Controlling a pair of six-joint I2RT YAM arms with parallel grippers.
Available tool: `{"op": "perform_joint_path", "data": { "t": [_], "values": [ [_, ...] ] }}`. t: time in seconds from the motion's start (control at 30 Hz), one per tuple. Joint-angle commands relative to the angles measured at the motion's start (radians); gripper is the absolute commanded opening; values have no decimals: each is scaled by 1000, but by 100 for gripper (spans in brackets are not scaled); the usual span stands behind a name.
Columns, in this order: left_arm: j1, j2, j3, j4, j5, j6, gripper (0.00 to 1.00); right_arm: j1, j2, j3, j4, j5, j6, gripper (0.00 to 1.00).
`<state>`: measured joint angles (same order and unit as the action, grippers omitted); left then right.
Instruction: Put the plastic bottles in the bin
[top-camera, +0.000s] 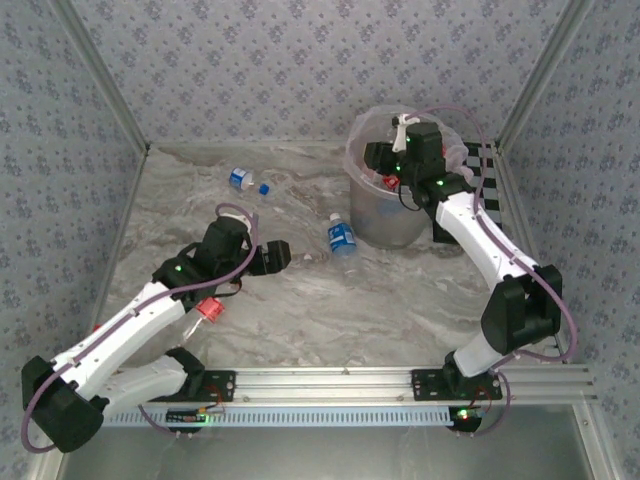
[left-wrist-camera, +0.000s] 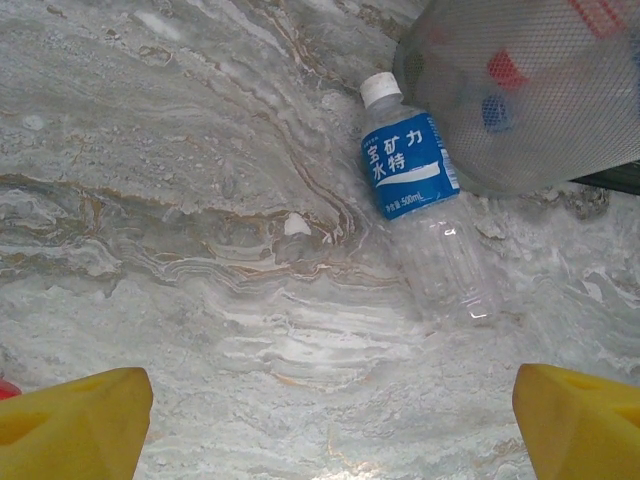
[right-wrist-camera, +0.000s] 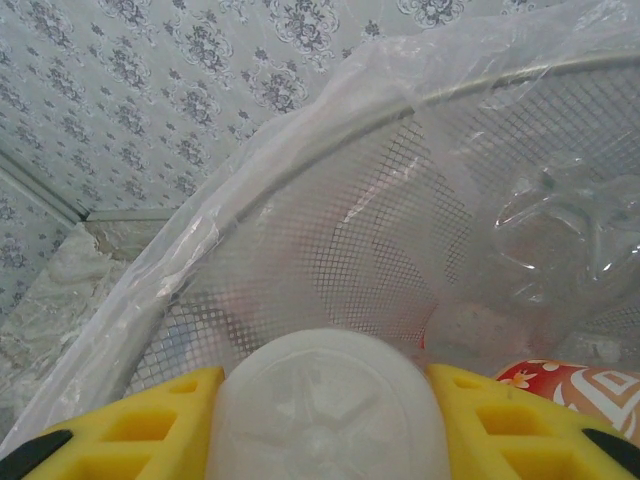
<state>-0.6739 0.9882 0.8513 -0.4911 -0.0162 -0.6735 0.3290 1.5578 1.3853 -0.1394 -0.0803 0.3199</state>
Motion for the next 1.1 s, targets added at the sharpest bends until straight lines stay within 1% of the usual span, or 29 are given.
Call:
{"op": "perform_joint_path", "data": {
  "t": [0.0,0.03,0.07,0.17,0.23,0.27,0.33,0.37,0.43,0.5,0.53,0.63,0.67,0.73,0.77,0.9,0.97,1.07],
  "values": [
    [10,-14,-10,19,-4,-9,93,1,30,-28,-151,35,8,20],
    [10,-14,-9,18,-4,-8,93,0,18,-5,-175,37,5,26],
    [12,-14,-9,15,-4,-5,93,0,3,27,-207,40,-3,34],
    [19,-13,-8,15,-5,0,93,-6,-33,129,-301,57,-17,61],
    [24,-8,-9,22,-2,0,93,-18,-43,201,-379,50,-31,74],
    [25,-5,-11,26,3,0,93,-27,-47,233,-413,42,-37,79],
    [26,3,-12,34,12,0,93,-47,-50,286,-457,20,-45,84],
    [27,8,-12,37,16,2,93,-53,-52,307,-493,16,-50,85],
    [28,15,-11,36,18,6,93,-60,-60,328,-512,22,-59,86],
    [30,18,-11,38,19,8,93,-65,-66,336,-516,32,-59,83],
    [30,18,-11,39,19,8,93,-66,-67,335,-507,35,-58,77],
    [30,18,-12,40,21,5,93,-39,-47,321,-491,21,-51,50],
    [30,18,-13,36,22,0,93,-18,-32,319,-501,23,-55,43],
    [32,14,-11,25,19,-13,93,17,-5,308,-512,52,-68,36],
    [32,11,-9,15,16,-18,93,24,7,295,-509,62,-66,34],
    [32,-6,4,-53,-14,-18,93,19,34,241,-466,47,-43,33],
    [33,-18,12,-88,-31,-11,93,16,34,246,-466,44,-41,33],
    [37,-31,10,-96,-38,-8,93,18,10,279,-466,45,-47,33]
  ]
}}
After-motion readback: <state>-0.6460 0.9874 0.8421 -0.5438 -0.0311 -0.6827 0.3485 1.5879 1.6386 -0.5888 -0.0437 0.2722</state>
